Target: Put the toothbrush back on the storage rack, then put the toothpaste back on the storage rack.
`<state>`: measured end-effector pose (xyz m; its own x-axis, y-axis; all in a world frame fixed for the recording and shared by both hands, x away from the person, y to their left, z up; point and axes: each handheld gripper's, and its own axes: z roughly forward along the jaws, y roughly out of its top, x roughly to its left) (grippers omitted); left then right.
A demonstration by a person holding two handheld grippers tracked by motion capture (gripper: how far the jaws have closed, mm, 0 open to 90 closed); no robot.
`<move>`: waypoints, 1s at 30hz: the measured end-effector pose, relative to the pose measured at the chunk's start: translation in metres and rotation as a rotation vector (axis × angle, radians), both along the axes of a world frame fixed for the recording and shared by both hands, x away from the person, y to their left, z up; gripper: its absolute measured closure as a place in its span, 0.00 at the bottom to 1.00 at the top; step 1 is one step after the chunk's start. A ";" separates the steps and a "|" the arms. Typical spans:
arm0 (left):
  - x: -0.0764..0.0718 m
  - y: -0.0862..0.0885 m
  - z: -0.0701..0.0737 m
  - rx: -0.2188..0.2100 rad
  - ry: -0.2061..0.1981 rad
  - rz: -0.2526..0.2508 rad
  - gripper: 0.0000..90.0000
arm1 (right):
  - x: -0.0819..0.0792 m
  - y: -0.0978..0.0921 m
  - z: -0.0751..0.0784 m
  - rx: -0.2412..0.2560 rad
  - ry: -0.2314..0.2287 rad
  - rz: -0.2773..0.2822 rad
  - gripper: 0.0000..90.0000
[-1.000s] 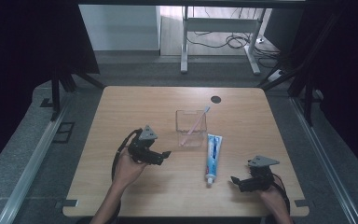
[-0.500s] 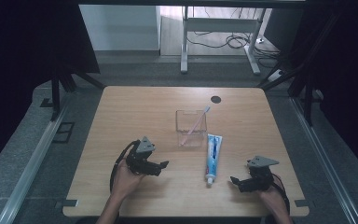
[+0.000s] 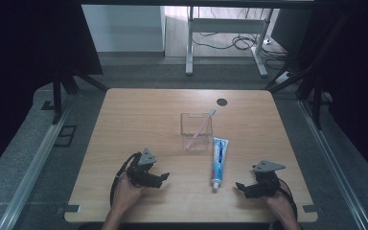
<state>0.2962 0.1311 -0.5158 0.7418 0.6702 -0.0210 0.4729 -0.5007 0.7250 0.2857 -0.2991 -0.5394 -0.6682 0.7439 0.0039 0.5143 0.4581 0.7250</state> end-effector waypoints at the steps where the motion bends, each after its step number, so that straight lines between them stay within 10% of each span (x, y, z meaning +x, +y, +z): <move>1: 0.000 0.000 0.000 0.001 -0.002 -0.001 0.15 | 0.000 0.000 0.000 0.003 -0.001 0.002 0.00; 17: -0.003 -0.002 0.004 0.029 -0.029 -0.027 0.15 | -0.003 0.007 0.016 -0.012 0.020 -0.017 0.16; 30: -0.004 0.008 0.011 -0.036 -0.045 -0.027 0.15 | -0.003 0.011 0.030 0.014 0.040 0.080 0.79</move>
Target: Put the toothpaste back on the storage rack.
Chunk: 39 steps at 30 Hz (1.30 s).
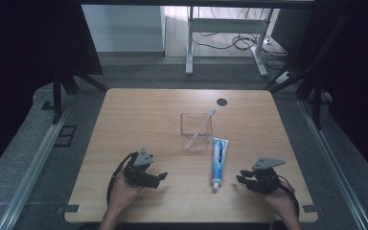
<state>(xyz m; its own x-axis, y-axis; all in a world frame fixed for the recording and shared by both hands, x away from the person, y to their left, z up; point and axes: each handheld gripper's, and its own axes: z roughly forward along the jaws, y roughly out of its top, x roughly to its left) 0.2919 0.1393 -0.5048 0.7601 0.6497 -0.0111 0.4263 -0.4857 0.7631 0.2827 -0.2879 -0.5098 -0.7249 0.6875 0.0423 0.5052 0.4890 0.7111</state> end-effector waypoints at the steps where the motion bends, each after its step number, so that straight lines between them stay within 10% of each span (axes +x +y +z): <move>1: 0.000 0.001 0.000 -0.004 0.000 0.000 0.15 | 0.000 0.001 0.001 0.002 -0.009 0.006 0.81; 23: 0.000 0.005 0.003 -0.044 0.011 -0.009 0.15 | 0.015 0.053 0.024 0.046 0.000 0.110 1.00; 39: 0.000 0.006 0.001 -0.036 0.026 -0.006 0.15 | 0.032 0.092 0.000 0.054 0.109 0.130 0.98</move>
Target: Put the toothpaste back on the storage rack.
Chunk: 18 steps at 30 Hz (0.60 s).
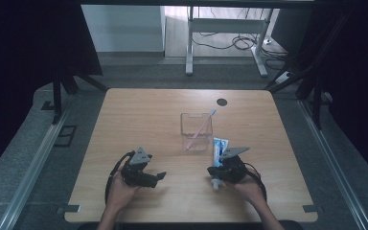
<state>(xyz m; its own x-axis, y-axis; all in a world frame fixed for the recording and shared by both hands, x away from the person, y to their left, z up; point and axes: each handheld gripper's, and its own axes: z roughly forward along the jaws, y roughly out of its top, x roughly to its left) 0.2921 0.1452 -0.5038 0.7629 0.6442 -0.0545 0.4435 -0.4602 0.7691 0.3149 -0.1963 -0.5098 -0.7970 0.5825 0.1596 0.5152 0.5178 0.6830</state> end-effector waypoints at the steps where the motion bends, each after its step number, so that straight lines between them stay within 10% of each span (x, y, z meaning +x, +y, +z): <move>1: 0.000 0.000 0.000 0.001 0.001 0.000 0.15 | 0.000 0.000 -0.001 0.000 0.003 0.002 0.98; 18: 0.000 -0.001 0.002 -0.022 0.002 -0.013 0.15 | 0.004 -0.016 -0.001 -0.027 0.021 -0.095 0.99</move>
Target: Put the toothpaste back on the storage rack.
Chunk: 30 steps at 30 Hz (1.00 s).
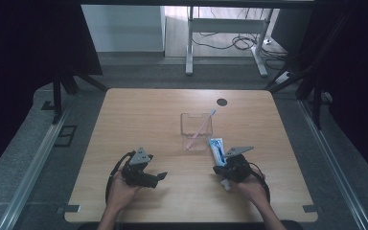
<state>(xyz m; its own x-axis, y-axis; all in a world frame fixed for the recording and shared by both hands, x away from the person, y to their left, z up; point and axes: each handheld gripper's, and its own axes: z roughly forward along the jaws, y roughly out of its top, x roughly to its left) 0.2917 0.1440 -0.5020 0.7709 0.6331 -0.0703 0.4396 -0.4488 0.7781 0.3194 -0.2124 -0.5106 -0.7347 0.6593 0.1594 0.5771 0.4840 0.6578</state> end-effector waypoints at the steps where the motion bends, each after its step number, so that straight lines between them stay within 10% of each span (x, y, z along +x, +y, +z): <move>1: 0.000 0.000 0.000 0.000 0.001 0.000 0.15 | 0.000 0.000 0.000 -0.002 -0.001 -0.003 0.99; 30: 0.001 0.000 0.000 0.003 0.005 0.002 0.15 | 0.000 -0.050 0.007 -0.079 -0.014 -0.072 0.97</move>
